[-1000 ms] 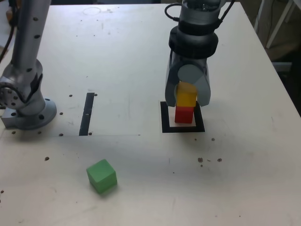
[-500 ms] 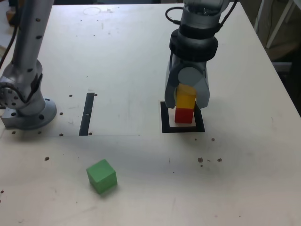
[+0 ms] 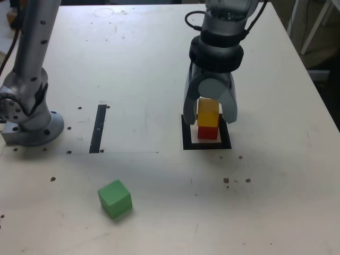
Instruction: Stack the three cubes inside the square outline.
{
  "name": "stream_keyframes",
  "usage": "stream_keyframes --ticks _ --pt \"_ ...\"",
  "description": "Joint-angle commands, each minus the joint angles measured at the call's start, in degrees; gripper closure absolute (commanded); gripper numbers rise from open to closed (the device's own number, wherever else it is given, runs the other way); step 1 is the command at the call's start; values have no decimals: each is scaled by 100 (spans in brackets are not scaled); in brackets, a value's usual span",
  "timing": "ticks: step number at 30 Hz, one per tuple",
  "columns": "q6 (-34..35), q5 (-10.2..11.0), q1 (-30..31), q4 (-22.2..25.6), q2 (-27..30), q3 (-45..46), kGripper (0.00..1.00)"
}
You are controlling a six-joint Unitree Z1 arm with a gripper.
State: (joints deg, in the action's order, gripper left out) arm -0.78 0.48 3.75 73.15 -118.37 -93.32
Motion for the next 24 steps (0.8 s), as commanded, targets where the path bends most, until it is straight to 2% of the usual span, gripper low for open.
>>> stream_keyframes --ticks 1,6,11,18,24 --pt "-10 -24 -14 -2 -29 5 2" --pt "-10 -39 -14 9 20 8 1" --pt "-10 31 -10 37 276 61 1" --pt "-10 301 210 251 977 274 0" --pt "-53 504 814 594 1405 578 0"
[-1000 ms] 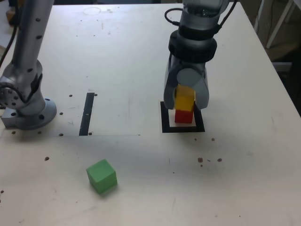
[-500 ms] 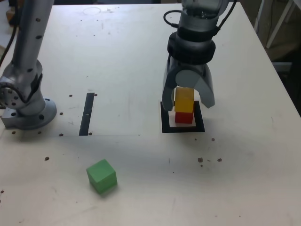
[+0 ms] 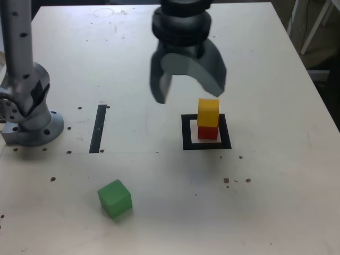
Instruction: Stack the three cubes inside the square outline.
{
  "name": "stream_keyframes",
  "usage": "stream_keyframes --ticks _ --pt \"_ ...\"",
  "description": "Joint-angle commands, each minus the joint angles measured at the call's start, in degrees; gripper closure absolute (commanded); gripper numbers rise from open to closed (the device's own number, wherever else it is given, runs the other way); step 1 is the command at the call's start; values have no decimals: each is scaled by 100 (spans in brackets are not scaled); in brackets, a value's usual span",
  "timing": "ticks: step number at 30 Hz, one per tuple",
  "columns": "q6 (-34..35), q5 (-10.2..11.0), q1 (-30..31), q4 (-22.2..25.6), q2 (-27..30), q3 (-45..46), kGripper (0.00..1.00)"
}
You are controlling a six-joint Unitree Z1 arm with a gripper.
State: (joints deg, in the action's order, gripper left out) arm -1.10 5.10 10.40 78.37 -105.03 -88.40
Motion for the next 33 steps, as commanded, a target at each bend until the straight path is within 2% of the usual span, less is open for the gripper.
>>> stream_keyframes --ticks 1,4,11,16,26,33 --pt "-32 63 290 107 115 149 0" --pt "-48 77 753 160 220 351 0" --pt "120 -73 1964 150 401 729 0" --pt "224 -46 2628 121 511 872 1" --pt "268 -71 3268 -354 537 1298 1" --pt "370 -206 3476 -775 382 1721 1"
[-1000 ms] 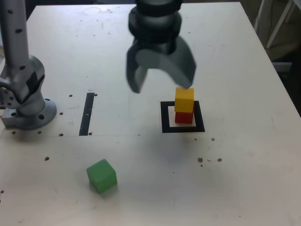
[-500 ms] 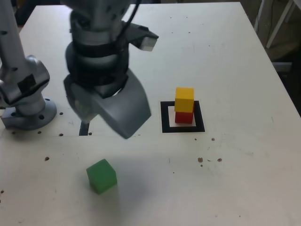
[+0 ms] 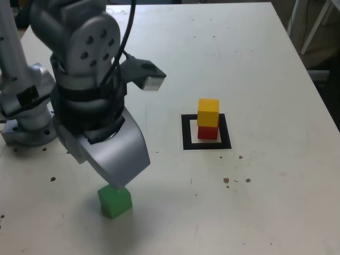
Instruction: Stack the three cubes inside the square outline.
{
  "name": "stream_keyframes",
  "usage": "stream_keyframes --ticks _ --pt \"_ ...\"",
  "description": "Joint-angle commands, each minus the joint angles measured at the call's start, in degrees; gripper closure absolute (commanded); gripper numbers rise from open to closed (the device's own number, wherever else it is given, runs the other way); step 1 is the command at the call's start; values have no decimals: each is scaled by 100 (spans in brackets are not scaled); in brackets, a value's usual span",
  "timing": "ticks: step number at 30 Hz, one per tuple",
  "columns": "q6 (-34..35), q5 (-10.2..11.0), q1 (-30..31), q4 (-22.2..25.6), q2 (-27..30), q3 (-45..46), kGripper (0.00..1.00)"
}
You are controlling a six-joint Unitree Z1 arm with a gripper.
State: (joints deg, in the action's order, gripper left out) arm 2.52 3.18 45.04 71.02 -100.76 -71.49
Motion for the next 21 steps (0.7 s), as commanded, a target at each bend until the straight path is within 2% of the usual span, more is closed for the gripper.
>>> stream_keyframes --ticks 1,15,21 --pt "11 -35 18 -114 -70 83 2" --pt "12 -256 207 -716 -465 327 5" --pt "12 -273 215 -948 -626 436 8"
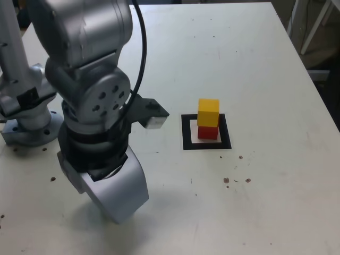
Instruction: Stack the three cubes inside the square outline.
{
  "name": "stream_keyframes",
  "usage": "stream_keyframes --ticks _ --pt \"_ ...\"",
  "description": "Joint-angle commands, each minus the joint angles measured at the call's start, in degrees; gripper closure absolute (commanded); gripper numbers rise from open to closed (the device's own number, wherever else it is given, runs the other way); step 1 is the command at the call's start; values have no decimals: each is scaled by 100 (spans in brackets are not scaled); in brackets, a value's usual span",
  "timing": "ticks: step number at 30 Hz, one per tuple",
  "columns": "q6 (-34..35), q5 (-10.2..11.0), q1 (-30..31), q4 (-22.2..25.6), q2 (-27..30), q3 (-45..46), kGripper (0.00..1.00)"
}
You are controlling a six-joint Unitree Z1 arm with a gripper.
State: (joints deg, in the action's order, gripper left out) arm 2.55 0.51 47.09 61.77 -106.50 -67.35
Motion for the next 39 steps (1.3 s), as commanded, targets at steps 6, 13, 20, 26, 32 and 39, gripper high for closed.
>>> stream_keyframes --ticks 6,13,20,26,32,39 --pt "12 -12 11 -104 -154 63 14" --pt "35 37 11 -306 -257 89 24" --pt "217 220 11 -367 -279 92 48" --pt "283 325 6 -337 -263 147 67" --pt "297 336 -9 -302 -228 184 71" --pt "298 355 -25 -243 -191 165 71"
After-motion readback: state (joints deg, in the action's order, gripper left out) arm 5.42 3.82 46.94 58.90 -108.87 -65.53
